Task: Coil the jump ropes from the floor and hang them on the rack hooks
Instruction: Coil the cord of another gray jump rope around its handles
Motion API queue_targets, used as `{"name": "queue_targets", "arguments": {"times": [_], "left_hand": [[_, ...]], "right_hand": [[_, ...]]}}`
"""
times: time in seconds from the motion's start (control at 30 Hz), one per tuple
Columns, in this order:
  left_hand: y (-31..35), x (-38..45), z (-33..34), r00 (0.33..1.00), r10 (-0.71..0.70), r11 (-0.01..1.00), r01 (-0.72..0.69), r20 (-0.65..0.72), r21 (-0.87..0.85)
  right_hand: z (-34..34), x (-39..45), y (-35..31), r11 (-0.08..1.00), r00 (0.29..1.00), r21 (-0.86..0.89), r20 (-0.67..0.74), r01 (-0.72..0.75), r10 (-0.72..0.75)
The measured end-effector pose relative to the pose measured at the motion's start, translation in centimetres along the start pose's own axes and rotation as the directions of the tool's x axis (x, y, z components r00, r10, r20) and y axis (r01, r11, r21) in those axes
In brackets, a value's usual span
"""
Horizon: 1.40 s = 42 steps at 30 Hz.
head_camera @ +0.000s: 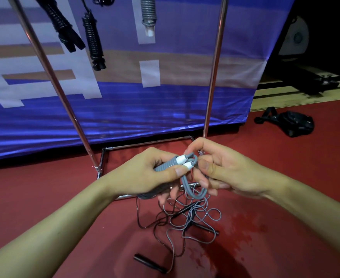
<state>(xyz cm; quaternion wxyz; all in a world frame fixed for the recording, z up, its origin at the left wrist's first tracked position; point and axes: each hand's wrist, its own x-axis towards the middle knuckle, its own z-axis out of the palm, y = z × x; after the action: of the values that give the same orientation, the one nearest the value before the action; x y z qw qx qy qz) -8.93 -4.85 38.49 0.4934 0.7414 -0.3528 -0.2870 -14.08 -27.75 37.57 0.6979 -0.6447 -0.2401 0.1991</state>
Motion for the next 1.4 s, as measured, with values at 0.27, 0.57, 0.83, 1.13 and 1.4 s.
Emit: {"name": "queue_targets", "arguments": {"times": [0.27, 0.57, 0.83, 1.13, 1.4], "left_hand": [[0.4, -0.1, 0.3, 0.994, 0.081, 0.997, -0.081, -0.067, 0.004], [-0.2, 0.2, -0.3, 0.992, 0.094, 0.985, -0.081, -0.079, 0.153], [-0.1, 0.4, -0.7, 0.995, 0.100, 0.958, -0.102, 0.021, 0.268], [-1.1, 0.8, -0.6, 0.997, 0.070, 0.874, -0.077, 0.033, 0.479], [-1.9, 1.8, -0.3, 0.999, 0.010, 0.840, -0.029, 0.038, 0.542]], "right_hand": [[1.1, 0.3, 1.3, 0.967, 0.991, 0.250, -0.132, 0.038, -0.005], [0.8, 0.2, 1.3, 0.988, 0.981, 0.154, -0.187, -0.015, 0.044], [0.9, 0.1, 0.6, 0.989, 0.988, -0.137, -0.145, -0.063, 0.043], [0.5, -0.1, -1.2, 0.888, 0.961, -0.366, -0.110, -0.278, 0.255], [0.3, 1.1, -1.4, 0.967, 0.909, -0.242, -0.415, -0.074, -0.034]]}}
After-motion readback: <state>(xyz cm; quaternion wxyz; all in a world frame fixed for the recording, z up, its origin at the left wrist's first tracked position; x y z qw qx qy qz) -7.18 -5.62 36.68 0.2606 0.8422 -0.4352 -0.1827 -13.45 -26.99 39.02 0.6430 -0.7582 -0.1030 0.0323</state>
